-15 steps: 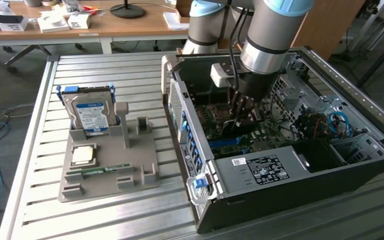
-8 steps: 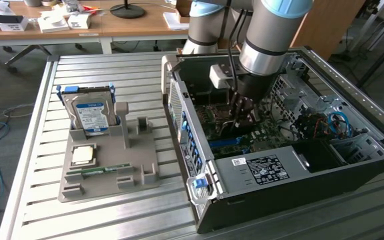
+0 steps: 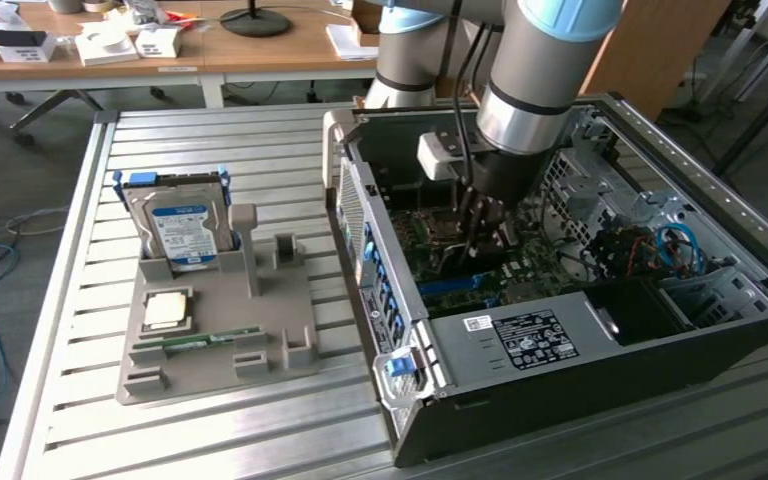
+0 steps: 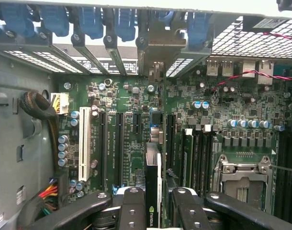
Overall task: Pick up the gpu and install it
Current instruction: 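Insert the gpu into the slot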
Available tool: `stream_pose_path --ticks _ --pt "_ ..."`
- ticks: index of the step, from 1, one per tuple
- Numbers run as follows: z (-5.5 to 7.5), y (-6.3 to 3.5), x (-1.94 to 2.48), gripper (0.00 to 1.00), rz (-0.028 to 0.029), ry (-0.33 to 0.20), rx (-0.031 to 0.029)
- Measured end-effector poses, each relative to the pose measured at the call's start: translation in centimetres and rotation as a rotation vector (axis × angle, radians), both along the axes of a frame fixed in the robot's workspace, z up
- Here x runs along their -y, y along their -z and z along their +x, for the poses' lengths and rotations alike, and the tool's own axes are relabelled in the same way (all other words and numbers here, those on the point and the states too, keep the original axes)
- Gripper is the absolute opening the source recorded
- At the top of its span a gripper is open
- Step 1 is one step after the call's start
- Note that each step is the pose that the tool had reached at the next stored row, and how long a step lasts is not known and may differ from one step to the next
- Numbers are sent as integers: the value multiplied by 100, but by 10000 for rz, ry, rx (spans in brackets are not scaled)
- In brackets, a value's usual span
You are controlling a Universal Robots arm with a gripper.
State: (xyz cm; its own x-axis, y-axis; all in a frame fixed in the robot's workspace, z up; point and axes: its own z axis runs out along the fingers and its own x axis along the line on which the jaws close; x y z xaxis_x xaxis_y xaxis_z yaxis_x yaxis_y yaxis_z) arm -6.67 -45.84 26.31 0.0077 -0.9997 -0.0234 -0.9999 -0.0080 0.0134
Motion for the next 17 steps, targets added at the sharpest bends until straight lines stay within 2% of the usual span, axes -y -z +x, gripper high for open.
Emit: stream_pose_path --ticks 17 --pt "-11 65 0 26 -2 1 -1"
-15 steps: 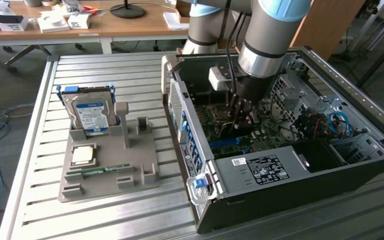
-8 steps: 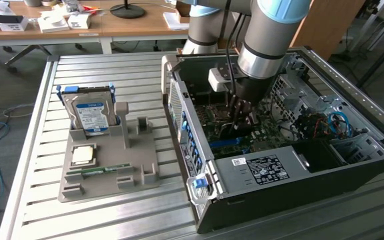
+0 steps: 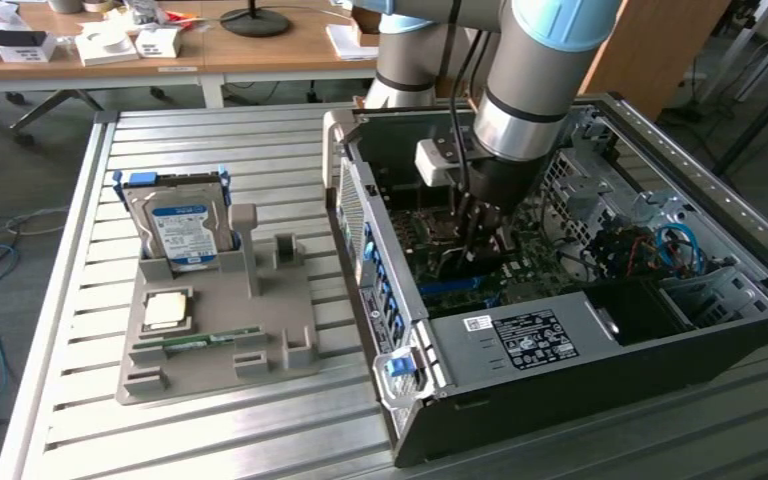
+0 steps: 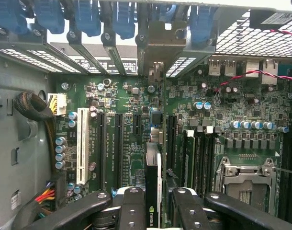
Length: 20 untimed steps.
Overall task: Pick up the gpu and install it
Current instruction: 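Insert the gpu into the slot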
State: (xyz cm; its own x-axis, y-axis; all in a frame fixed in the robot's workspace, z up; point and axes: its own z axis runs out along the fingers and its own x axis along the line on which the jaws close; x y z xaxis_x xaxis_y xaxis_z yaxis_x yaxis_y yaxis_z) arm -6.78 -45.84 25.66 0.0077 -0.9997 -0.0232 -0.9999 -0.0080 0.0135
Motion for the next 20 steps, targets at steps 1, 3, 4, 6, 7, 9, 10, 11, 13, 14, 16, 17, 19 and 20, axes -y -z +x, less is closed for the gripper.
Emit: stream_pose_path --ticks 1,3,4,6,7,9,10,11,13,14,16,17,19,20 --pt "-2 5 0 26 -1 0 0" --pt "-3 9 0 26 -3 -1 -1" --pt "-3 11 0 26 -2 -1 -1" --pt "-4 16 0 26 -1 0 0" --pt "-5 19 0 26 -1 -1 0" --pt "-5 23 0 26 -1 -1 -1" --pt "-6 23 0 26 -2 -1 -1" --pt "-6 23 0 26 -2 -1 -1" --pt "-6 23 0 26 0 0 -1" --pt "-6 22 0 26 0 0 0" --pt "-7 7 0 26 4 1 -1" --pt "-7 -5 0 26 3 1 -1" --pt "-7 -13 0 26 2 0 0" --pt "-7 -14 0 26 1 0 0"
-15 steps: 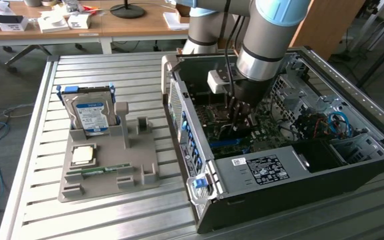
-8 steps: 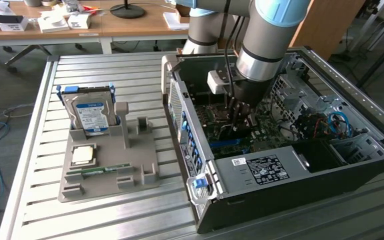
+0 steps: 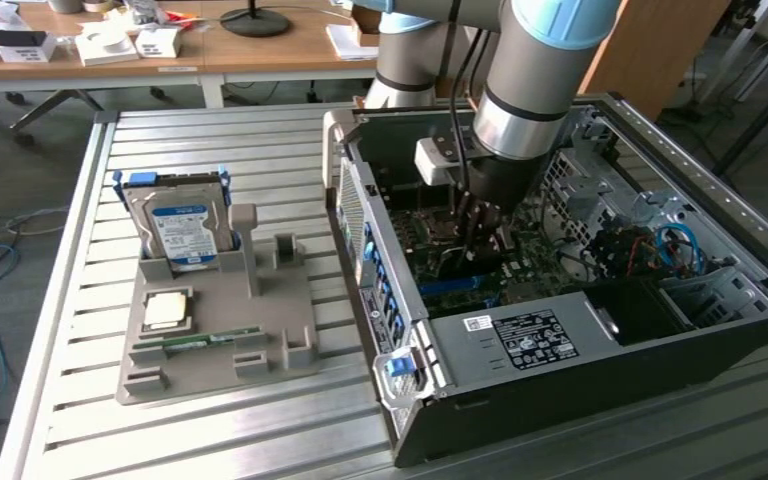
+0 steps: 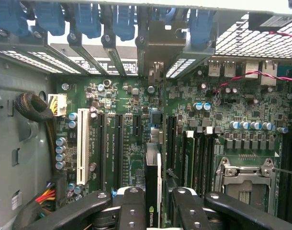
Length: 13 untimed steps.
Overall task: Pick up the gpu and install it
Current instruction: 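Insert the gpu into the slot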
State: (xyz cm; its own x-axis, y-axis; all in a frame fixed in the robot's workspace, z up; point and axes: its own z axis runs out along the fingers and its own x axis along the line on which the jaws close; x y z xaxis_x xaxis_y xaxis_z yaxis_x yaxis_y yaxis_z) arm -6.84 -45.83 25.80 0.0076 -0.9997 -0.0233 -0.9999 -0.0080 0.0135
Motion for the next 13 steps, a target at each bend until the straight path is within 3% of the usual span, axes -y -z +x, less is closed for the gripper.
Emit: stream_pose_path --ticks 13 --pt "1 -1 0 26 10 -20 19"
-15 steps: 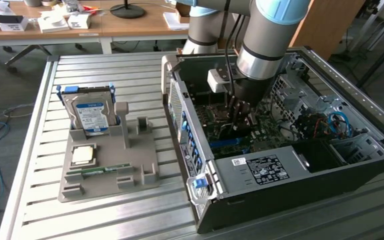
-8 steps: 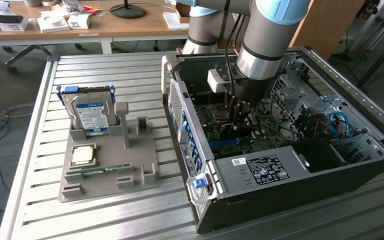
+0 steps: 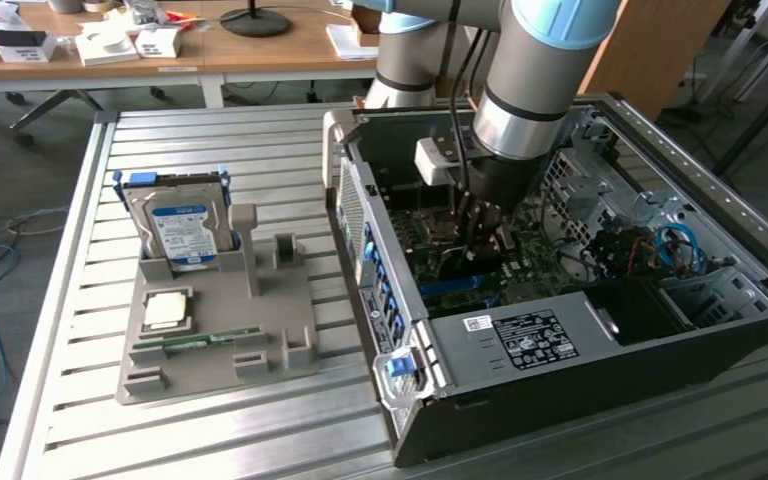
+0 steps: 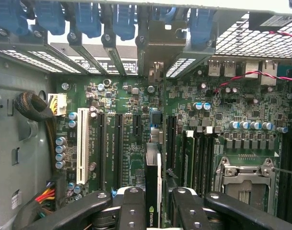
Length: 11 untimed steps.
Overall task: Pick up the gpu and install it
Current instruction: 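Insert the gpu into the slot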
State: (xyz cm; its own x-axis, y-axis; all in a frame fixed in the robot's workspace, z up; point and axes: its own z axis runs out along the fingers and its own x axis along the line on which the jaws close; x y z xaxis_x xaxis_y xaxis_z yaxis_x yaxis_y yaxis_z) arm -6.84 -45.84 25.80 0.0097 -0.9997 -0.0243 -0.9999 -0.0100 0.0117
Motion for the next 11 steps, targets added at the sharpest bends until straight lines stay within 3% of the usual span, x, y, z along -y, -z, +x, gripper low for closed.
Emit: stream_pose_path --ticks 11 --pt "-2 0 0 26 0 -274 70"
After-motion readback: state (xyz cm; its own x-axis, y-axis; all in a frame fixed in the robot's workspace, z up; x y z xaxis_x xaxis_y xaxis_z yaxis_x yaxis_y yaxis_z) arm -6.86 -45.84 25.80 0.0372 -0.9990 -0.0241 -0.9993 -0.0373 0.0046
